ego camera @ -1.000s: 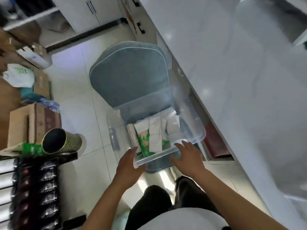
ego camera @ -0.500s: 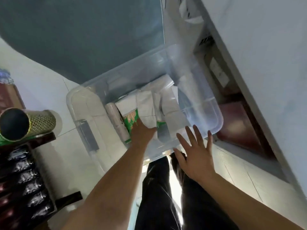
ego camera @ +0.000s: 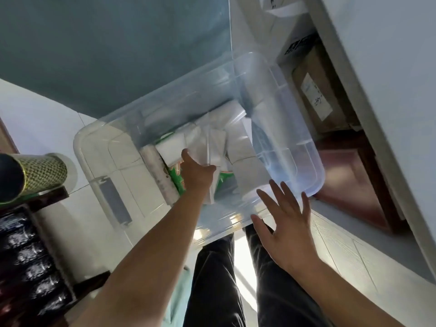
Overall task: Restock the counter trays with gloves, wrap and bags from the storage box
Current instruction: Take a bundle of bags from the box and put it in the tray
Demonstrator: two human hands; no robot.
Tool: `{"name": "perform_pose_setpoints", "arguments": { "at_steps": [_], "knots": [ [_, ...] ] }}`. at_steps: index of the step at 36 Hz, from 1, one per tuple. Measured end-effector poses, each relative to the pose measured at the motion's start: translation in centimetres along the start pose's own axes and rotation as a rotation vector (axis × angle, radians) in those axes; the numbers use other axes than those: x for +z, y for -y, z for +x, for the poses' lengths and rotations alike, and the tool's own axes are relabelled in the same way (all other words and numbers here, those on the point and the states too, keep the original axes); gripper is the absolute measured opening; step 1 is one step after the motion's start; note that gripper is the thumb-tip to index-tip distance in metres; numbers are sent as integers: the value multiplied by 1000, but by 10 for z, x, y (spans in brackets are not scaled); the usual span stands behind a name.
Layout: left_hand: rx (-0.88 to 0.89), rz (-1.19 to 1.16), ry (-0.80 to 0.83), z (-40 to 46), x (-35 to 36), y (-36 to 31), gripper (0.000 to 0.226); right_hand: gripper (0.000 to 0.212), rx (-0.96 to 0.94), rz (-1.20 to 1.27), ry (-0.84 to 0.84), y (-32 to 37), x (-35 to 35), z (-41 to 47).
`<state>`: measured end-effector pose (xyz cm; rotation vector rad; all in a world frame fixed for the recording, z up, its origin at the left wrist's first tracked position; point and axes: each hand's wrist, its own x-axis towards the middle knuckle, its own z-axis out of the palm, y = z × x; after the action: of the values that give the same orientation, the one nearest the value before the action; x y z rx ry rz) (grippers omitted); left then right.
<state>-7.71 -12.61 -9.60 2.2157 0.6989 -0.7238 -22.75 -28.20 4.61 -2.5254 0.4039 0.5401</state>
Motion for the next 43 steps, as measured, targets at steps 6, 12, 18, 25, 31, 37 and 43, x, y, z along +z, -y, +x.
{"name": "perform_pose_setpoints", "arguments": {
  "at_steps": [6, 12, 18, 25, 31, 37, 43],
  "knots": [
    [1, -245, 194, -51, -66, -11, 44, 47, 94, 372, -93, 22, -30, 9],
    [-78, -565, 612, -110, -121, -33, 36, 42, 411, 944, 185, 49, -57, 36],
    [-138, -780, 827, -140, -128, -33, 38, 42, 519, 1489, 621, 44, -71, 33],
    [-159, -685, 938, -131, -115, -18, 31, 29, 544, 1485, 439, 20, -63, 13],
    [-201, -519, 637, -71, -84, -8, 24, 18, 625, 1332, 198, 9, -54, -2],
    [-50, 74, 232, 1, -22, 2, 57, 16, 779, 1202, -24, -4, -32, -18],
    [-52, 236, 125, 31, 18, 8, 56, 13, 844, 1111, -137, -17, -11, -27]
  ]
}}
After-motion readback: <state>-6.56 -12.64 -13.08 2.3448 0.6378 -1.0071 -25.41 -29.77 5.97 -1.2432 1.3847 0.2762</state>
